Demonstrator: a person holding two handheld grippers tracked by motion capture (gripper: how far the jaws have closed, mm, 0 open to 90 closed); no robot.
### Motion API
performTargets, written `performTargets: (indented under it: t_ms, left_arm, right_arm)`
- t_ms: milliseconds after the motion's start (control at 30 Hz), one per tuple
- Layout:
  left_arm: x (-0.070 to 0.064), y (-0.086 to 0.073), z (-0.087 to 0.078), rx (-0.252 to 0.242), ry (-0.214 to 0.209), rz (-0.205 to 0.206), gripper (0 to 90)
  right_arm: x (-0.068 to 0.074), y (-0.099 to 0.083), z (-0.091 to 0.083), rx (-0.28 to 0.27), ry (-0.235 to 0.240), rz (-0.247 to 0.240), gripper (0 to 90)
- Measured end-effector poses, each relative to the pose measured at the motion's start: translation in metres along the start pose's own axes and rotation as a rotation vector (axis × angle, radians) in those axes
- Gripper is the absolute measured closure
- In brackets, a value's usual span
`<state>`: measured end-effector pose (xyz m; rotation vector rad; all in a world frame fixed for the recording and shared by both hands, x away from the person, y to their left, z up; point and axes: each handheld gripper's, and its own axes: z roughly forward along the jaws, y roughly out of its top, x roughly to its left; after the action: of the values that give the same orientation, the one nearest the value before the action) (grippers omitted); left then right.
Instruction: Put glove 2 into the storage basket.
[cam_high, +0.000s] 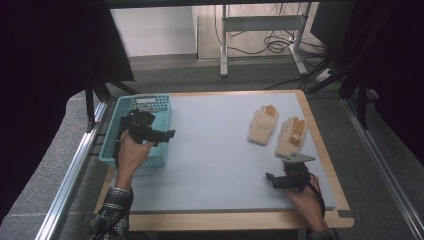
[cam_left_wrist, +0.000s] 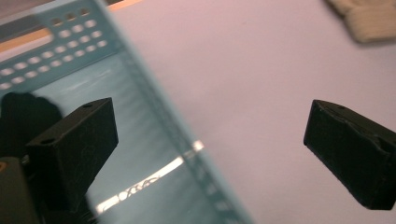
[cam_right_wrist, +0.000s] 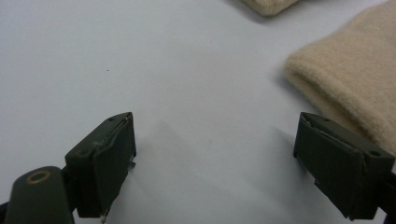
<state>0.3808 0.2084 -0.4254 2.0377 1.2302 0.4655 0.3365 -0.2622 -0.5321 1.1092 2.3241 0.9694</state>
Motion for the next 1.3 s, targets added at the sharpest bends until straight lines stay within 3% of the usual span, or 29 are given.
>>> performTargets:
  t_ms: [100, 400, 533, 667, 767, 1067, 1133, 1167, 1300]
  left_arm:
    - [-0.008, -0.001, 0.002, -0.009, -0.014, 0.017, 1.7]
    - [-0.050, -0.014, 0.010, -0.064, -0.090, 0.074, 0.5]
    - [-0.073, -0.030, 0.013, -0.076, -0.111, 0.109, 0.6]
    - [-0.083, -0.042, 0.016, -0.077, -0.121, 0.116, 0.4]
    - [-0.095, -0.061, 0.023, -0.060, -0.120, 0.131, 0.4]
    - [-0.108, -0.100, 0.042, -0.012, -0.095, 0.127, 0.4]
    - [-0.106, -0.110, 0.047, -0.002, -0.098, 0.111, 0.4]
    - [-0.104, -0.117, 0.050, 0.015, -0.074, 0.102, 0.4]
    - [-0.100, -0.126, 0.051, 0.030, -0.045, 0.084, 0.5]
  right_arm:
    - [0.000, 0.000, 0.000, 0.000, 0.000, 0.000, 12.3]
    - [0.000, 0.000, 0.000, 0.000, 0.001, 0.002, 12.3]
    - [0.000, 0.000, 0.000, 0.004, 0.000, 0.000, 12.4]
    - [0.000, 0.001, 0.000, 0.006, 0.000, -0.001, 12.4]
    - [0.000, 0.001, 0.000, 0.009, 0.001, -0.001, 12.4]
    - [0.001, 0.001, 0.001, 0.010, -0.007, 0.007, 12.0]
    - [0.001, 0.001, 0.001, 0.011, -0.008, 0.010, 11.7]
    - [0.001, 0.002, 0.001, 0.014, -0.003, 0.009, 10.4]
    - [0.001, 0.002, 0.001, 0.018, -0.004, 0.009, 10.2]
